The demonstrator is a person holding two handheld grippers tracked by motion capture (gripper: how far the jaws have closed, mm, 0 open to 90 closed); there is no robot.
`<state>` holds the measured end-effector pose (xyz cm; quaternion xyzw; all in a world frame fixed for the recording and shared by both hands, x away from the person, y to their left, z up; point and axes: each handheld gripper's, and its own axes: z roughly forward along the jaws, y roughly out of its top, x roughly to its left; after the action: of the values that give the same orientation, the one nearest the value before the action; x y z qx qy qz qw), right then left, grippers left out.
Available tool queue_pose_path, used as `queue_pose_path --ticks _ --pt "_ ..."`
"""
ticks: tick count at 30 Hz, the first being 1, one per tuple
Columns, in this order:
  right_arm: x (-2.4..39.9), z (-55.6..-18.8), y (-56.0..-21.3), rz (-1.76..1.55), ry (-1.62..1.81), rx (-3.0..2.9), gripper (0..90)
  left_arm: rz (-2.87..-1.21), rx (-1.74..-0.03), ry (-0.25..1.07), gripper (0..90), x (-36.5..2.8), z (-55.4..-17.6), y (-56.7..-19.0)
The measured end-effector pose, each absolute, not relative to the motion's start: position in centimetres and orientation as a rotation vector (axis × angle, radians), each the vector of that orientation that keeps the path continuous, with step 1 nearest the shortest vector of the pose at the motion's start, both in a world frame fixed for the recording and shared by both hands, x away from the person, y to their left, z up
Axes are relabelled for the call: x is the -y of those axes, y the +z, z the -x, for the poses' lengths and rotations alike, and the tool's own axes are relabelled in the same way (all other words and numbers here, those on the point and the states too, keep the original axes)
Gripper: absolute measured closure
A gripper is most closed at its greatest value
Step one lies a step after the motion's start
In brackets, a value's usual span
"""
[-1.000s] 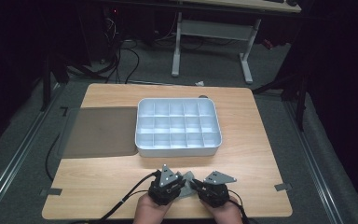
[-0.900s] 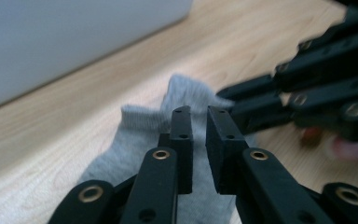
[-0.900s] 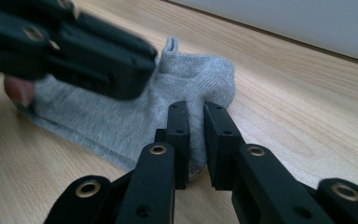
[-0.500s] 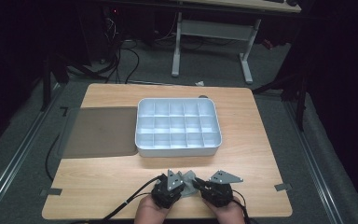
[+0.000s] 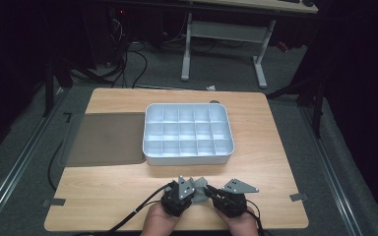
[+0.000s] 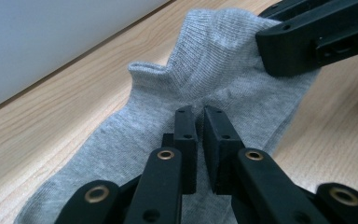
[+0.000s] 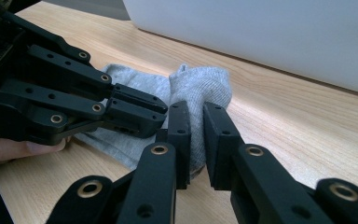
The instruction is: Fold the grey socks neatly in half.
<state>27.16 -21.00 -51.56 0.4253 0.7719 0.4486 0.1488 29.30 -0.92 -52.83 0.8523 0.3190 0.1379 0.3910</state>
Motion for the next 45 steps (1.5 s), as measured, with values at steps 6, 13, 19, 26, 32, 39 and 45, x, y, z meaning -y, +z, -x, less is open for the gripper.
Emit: queue_pose_path --ticks 6,13,19,26,32,39,45 --pt "21.2 -27.2 -51.6 -1.227 1.29 -2.21 82.6 -2.154 -0.819 0.344 82.6 1.2 -29.5 -52.8" --pt "21.4 -27.2 -51.7 -1.234 1.283 -2.205 82.6 -2.124 -0.828 0.329 71.3 0.9 -29.6 -52.4" --pt "21.8 -27.3 -51.7 -1.239 1.285 -2.194 82.5 -2.033 -0.875 0.321 55.8 -1.6 -29.6 -51.5" --pt "22.0 -27.2 -51.6 -1.249 1.283 -2.182 82.4 -1.951 -0.957 0.247 49.3 -5.8 -29.4 -52.0" --pt "22.2 -27.0 -51.4 -1.249 1.273 -2.165 82.4 -1.971 -0.972 0.229 50.4 -5.8 -29.6 -52.6" --pt "22.3 -26.8 -51.1 -1.235 1.259 -2.158 82.2 -1.989 -1.019 0.134 64.7 -5.7 -29.9 -53.3" --pt "21.6 -26.4 -50.5 -1.192 1.233 -2.159 81.8 -1.961 -1.028 0.114 77.3 -5.7 -29.9 -53.3"
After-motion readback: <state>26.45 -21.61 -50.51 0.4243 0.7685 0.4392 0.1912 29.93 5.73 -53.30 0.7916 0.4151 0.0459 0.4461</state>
